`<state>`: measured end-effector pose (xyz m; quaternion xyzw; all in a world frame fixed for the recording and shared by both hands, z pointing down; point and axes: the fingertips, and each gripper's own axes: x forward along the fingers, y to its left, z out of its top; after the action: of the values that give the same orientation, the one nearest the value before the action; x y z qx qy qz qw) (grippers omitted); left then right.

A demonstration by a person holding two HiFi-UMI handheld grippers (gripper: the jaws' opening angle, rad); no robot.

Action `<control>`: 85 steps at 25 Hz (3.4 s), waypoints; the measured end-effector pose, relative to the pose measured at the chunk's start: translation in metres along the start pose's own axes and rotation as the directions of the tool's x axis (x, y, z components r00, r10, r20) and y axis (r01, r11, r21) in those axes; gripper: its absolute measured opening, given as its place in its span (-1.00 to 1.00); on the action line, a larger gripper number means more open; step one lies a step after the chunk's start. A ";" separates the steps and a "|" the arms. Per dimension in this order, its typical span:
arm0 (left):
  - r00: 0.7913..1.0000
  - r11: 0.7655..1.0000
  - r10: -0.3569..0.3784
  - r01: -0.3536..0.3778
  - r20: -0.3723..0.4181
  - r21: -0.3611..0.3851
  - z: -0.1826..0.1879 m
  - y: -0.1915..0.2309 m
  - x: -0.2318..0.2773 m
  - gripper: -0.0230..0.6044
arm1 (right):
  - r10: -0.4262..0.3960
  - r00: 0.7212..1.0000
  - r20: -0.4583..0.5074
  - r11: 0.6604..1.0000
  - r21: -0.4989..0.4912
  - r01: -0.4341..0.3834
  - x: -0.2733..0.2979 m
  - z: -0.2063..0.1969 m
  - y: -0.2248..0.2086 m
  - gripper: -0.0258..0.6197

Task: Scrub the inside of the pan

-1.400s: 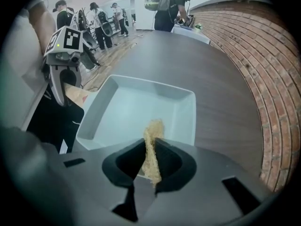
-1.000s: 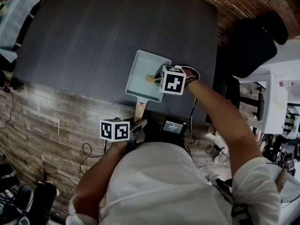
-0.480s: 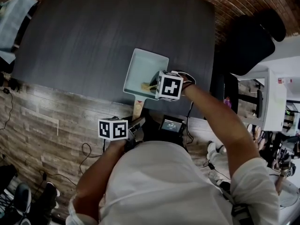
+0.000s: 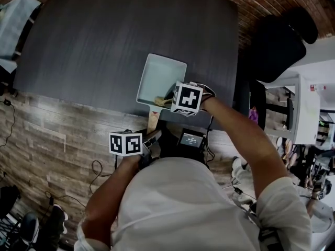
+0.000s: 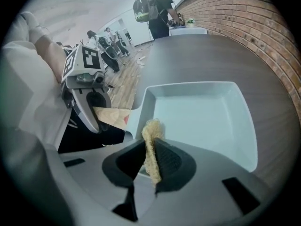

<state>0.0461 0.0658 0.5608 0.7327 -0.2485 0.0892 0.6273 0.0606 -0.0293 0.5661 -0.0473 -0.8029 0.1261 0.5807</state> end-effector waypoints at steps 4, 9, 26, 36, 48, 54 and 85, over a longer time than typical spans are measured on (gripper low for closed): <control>1.000 1.000 0.001 -0.001 0.000 0.001 0.001 0.000 0.000 -0.72 | 0.022 0.999 0.029 0.999 0.049 -0.023 0.001 0.003 0.003 -0.72; 1.000 1.000 0.000 0.000 -0.003 -0.001 -0.001 0.000 0.000 -0.72 | 0.035 0.998 0.058 0.992 0.119 -0.042 0.000 0.005 0.005 -0.73; 1.000 1.000 -0.015 0.015 -0.014 -0.003 0.000 -0.002 0.001 -0.72 | -0.147 0.977 0.152 0.982 0.141 0.125 -0.032 0.036 -0.055 -0.73; 1.000 1.000 -0.020 0.020 -0.008 0.002 -0.001 -0.002 0.001 -0.72 | -0.374 0.914 0.155 0.903 0.284 0.322 -0.036 0.067 -0.125 -0.73; 1.000 1.000 -0.016 0.016 0.005 -0.010 -0.001 -0.002 0.001 -0.72 | -0.469 0.878 0.097 0.839 0.360 0.408 -0.039 0.049 -0.145 -0.73; 1.000 1.000 -0.012 0.012 0.010 -0.001 -0.002 -0.001 0.001 -0.72 | -0.485 0.873 0.050 0.834 0.327 0.444 -0.044 0.032 -0.141 -0.73; 0.999 0.998 -0.041 0.040 0.020 0.042 0.003 -0.005 -0.008 -0.49 | -0.622 0.777 0.095 0.758 0.319 0.569 -0.095 0.016 -0.145 -0.73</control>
<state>0.0409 0.0652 0.5526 0.7514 -0.2383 0.0738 0.6109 0.0865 -0.1925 0.5111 0.3044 -0.8032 0.0473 0.5098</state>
